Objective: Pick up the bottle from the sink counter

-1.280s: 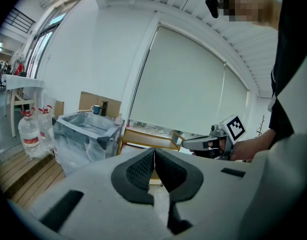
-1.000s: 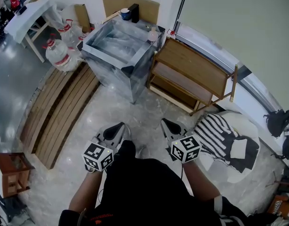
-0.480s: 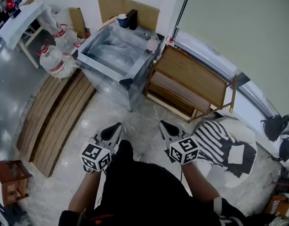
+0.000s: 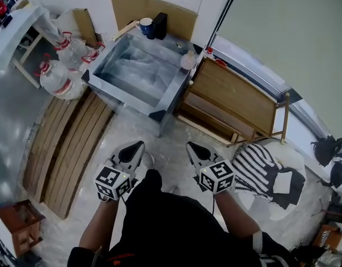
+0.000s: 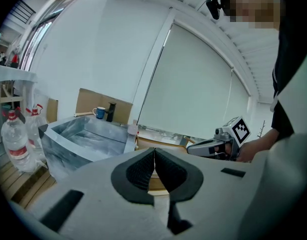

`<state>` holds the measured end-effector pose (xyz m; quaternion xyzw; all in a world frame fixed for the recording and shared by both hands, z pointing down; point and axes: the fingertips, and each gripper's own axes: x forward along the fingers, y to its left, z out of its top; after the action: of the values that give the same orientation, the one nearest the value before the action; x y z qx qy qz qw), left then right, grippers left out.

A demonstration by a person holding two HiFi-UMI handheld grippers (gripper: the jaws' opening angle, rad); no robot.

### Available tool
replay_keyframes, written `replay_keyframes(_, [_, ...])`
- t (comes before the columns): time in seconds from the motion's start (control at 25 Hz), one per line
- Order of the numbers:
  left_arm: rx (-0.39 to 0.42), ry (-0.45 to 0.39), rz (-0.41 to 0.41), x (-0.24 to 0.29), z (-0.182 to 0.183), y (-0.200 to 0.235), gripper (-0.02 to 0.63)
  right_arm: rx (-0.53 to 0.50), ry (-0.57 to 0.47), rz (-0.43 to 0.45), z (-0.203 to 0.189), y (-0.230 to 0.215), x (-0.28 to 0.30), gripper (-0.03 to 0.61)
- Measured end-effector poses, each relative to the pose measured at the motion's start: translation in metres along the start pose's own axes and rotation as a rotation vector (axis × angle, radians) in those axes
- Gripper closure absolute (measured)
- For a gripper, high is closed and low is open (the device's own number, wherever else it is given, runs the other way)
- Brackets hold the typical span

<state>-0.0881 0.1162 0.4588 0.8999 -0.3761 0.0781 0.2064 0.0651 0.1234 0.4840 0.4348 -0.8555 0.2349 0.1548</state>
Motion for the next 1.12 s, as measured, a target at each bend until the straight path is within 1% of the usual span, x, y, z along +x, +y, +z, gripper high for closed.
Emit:
replay_keyframes(0.24, [-0.008, 0.005, -0.017, 0.019, 0.025, 0.061, 0.592, 0.014, 0.031, -0.003, 0.025, -0.002, 0.060, 0.574])
replay_keyframes(0.4, [-0.013, 0.019, -0.037, 0.032, 0.039, 0.099, 0.592, 0.036, 0.038, -0.025, 0.044, -0.010, 0.092, 0.575])
replay_keyframes(0.6, [0.005, 0.031, -0.076, 0.054, 0.057, 0.135, 0.592, 0.050, 0.026, -0.069, 0.069, -0.027, 0.122, 0.574])
replay_keyframes(0.76, [0.022, 0.029, -0.099, 0.067, 0.070, 0.154, 0.592, 0.064, 0.022, -0.105, 0.079, -0.039, 0.135, 0.574])
replay_keyframes(0.84, [0.017, 0.024, -0.102, 0.072, 0.074, 0.161, 0.592, 0.064, 0.024, -0.116, 0.082, -0.044, 0.139, 0.575])
replay_keyframes(1.12, [-0.004, 0.037, -0.095, 0.087, 0.075, 0.172, 0.592, 0.073, 0.018, -0.137, 0.094, -0.066, 0.147, 0.575])
